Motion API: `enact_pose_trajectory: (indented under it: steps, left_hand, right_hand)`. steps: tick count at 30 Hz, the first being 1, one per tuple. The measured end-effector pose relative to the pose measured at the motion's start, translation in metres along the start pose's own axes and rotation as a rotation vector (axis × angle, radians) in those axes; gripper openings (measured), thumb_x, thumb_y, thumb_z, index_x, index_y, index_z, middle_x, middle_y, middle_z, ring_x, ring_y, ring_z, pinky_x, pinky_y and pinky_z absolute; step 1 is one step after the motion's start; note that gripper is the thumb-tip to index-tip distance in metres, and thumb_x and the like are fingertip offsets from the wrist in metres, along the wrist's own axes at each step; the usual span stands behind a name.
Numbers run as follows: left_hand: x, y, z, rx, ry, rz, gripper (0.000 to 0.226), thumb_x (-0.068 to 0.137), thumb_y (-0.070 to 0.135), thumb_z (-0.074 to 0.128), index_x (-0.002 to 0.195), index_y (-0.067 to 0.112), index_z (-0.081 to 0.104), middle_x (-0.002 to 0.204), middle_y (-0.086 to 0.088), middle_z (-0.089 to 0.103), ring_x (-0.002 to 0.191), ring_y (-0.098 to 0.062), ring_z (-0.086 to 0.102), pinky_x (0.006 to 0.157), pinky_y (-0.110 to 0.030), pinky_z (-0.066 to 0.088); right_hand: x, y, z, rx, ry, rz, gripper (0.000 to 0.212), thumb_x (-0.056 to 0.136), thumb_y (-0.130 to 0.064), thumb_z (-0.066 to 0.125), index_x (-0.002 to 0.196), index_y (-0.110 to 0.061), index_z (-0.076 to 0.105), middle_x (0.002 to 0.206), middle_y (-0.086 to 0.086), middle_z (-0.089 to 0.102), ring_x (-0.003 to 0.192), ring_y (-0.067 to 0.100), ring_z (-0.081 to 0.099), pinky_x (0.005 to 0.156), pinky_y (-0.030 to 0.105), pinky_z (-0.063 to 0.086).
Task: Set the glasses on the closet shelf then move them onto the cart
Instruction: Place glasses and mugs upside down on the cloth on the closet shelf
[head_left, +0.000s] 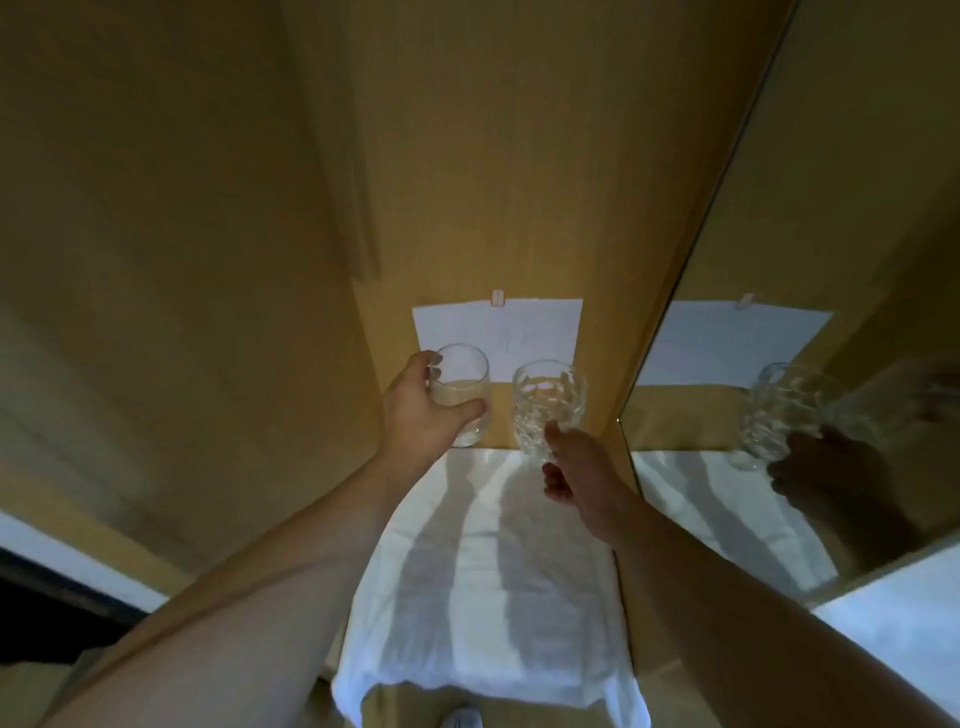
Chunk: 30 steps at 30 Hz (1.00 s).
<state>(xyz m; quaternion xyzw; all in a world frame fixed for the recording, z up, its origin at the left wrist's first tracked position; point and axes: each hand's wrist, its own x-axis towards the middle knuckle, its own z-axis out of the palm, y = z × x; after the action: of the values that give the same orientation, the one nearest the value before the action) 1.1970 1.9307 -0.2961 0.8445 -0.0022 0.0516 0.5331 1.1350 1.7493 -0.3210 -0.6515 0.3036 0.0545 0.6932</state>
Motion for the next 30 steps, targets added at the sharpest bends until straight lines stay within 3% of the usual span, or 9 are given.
enact_pose_trajectory:
  steps: [2, 4, 7, 10, 17, 22, 26, 30]
  left_hand:
    - [-0.008, 0.031, -0.016, -0.003, 0.026, 0.032, 0.07, 0.063, 0.031, 0.094, 0.122, 0.025, 0.057, 0.107, 0.005, 0.061, 0.094, -0.015, 0.059, 0.066, -0.01, 0.04]
    - [-0.018, 0.062, -0.033, -0.018, 0.06, 0.071, 0.067, 0.064, 0.03, 0.094, 0.12, 0.026, 0.057, 0.104, 0.008, 0.062, 0.091, -0.011, 0.059, 0.063, -0.007, 0.039]
    - [-0.035, 0.11, -0.057, -0.097, 0.127, 0.049, 0.069, 0.064, 0.032, 0.095, 0.122, 0.023, 0.058, 0.108, 0.005, 0.063, 0.095, -0.014, 0.062, 0.075, -0.021, 0.047]
    - [-0.05, 0.154, -0.08, -0.172, 0.182, 0.05, 0.068, 0.063, 0.035, 0.095, 0.12, 0.024, 0.059, 0.111, 0.0, 0.065, 0.1, -0.02, 0.064, 0.087, -0.031, 0.052]
    - [-0.084, 0.232, -0.13, -0.258, 0.211, 0.143, 0.066, 0.064, 0.047, 0.093, 0.115, 0.025, 0.058, 0.108, 0.005, 0.065, 0.099, -0.017, 0.064, 0.086, -0.035, 0.054]
    - [-0.104, 0.269, -0.159, -0.364, 0.18, 0.191, 0.062, 0.069, 0.045, 0.09, 0.119, 0.023, 0.061, 0.108, 0.006, 0.068, 0.095, -0.011, 0.066, 0.074, -0.027, 0.05]
    - [-0.117, 0.289, -0.179, -0.444, 0.134, 0.211, 0.058, 0.071, 0.045, 0.088, 0.118, 0.026, 0.06, 0.111, 0.008, 0.066, 0.098, -0.013, 0.065, 0.075, -0.029, 0.05]
    - [-0.13, 0.301, -0.195, -0.485, 0.083, 0.258, 0.056, 0.065, 0.051, 0.087, 0.108, 0.029, 0.06, 0.109, 0.004, 0.068, 0.091, -0.02, 0.068, 0.063, -0.031, 0.047]
  right_hand:
    - [-0.022, -0.021, -0.005, 0.0, -0.034, -0.068, 0.026, 0.102, -0.041, 0.056, 0.113, -0.019, 0.063, 0.064, 0.001, 0.047, 0.06, 0.014, 0.046, 0.06, 0.03, 0.047]
    - [-0.041, -0.042, -0.011, 0.006, -0.054, -0.108, 0.034, 0.103, -0.041, 0.055, 0.125, -0.016, 0.061, 0.059, 0.0, 0.043, 0.053, 0.013, 0.042, 0.047, 0.023, 0.041]
    - [-0.076, -0.078, -0.018, -0.018, -0.076, -0.178, 0.041, 0.103, -0.043, 0.053, 0.133, -0.015, 0.057, 0.058, 0.002, 0.045, 0.049, 0.015, 0.042, 0.04, 0.023, 0.037]
    - [-0.116, -0.113, -0.025, -0.027, -0.086, -0.245, 0.041, 0.104, -0.042, 0.051, 0.136, -0.016, 0.052, 0.068, 0.008, 0.05, 0.053, 0.019, 0.045, 0.042, 0.026, 0.038]
    - [-0.198, -0.17, -0.032, 0.009, -0.113, -0.333, 0.04, 0.103, -0.041, 0.053, 0.135, -0.016, 0.05, 0.073, 0.009, 0.052, 0.059, 0.02, 0.047, 0.056, 0.03, 0.048]
    - [-0.239, -0.196, -0.034, 0.03, -0.148, -0.384, 0.048, 0.1, -0.045, 0.058, 0.135, -0.013, 0.052, 0.076, 0.009, 0.05, 0.062, 0.02, 0.045, 0.057, 0.03, 0.046]
    - [-0.271, -0.211, -0.034, 0.002, -0.128, -0.457, 0.046, 0.101, -0.046, 0.056, 0.133, -0.013, 0.056, 0.079, 0.013, 0.053, 0.061, 0.02, 0.049, 0.052, 0.027, 0.049]
    - [-0.302, -0.22, -0.027, 0.007, -0.106, -0.478, 0.047, 0.102, -0.046, 0.054, 0.133, -0.01, 0.056, 0.081, 0.015, 0.053, 0.059, 0.02, 0.046, 0.048, 0.023, 0.045]
